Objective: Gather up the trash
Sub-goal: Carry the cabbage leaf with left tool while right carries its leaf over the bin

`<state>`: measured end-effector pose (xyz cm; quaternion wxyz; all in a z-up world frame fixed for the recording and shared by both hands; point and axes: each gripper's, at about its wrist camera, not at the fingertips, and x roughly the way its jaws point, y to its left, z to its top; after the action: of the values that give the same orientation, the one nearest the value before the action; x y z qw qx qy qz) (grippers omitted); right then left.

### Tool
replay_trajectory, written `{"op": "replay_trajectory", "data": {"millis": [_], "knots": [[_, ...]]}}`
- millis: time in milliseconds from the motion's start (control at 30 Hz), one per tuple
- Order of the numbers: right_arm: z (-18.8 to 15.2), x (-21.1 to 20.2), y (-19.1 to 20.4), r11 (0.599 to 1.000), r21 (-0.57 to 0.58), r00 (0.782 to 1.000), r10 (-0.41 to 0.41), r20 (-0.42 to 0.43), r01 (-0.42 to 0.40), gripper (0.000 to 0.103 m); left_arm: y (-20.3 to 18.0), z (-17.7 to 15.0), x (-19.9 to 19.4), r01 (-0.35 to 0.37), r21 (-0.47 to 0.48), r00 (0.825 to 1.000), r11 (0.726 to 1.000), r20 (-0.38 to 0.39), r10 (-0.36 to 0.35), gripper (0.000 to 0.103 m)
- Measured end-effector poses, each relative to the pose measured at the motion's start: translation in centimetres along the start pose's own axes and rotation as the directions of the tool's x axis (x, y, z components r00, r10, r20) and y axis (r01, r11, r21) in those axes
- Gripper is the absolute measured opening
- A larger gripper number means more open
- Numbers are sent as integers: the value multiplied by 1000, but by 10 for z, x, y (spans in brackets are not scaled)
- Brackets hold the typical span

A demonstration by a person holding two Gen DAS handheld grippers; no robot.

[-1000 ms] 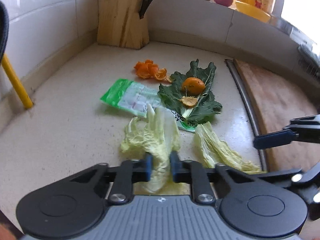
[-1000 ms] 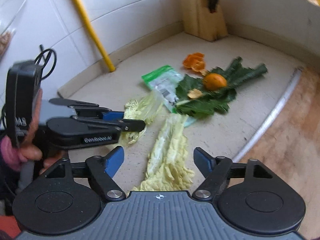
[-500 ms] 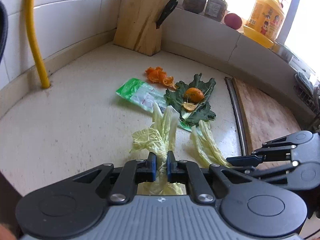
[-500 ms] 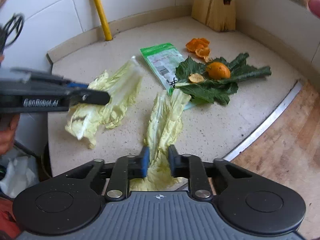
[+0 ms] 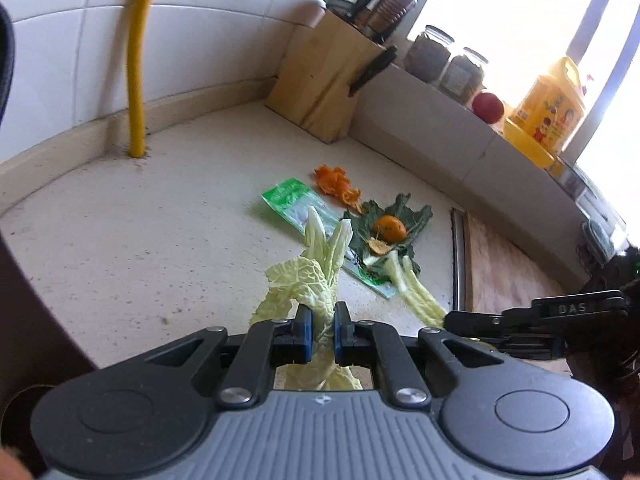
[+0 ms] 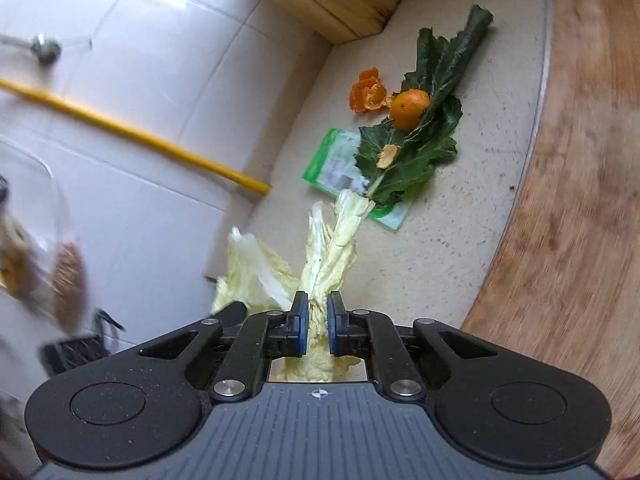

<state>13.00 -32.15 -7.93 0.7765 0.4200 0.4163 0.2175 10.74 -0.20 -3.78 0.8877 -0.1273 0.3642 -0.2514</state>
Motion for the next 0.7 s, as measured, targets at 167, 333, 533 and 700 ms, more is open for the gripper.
{"op": "replay_trajectory", "data": {"millis": [167, 333, 533, 700], "knots": [[8, -5, -7, 990, 73, 992, 121, 18, -122, 13, -1, 0, -10, -40, -20, 998, 999, 42, 41, 9], [12, -8, -4, 979, 95, 984, 176, 31, -178, 13, -2, 1, -28, -41, -42, 993, 998, 107, 45, 9], [12, -8, 18, 973, 67, 975, 218, 47, -221, 13, 9, 2, -59, -37, -63, 983, 997, 176, 47, 9], [6, 13, 46, 968, 28, 969, 248, 7, -249, 13, 28, -4, -86, -76, -88, 974, 993, 208, 93, 9]]}}
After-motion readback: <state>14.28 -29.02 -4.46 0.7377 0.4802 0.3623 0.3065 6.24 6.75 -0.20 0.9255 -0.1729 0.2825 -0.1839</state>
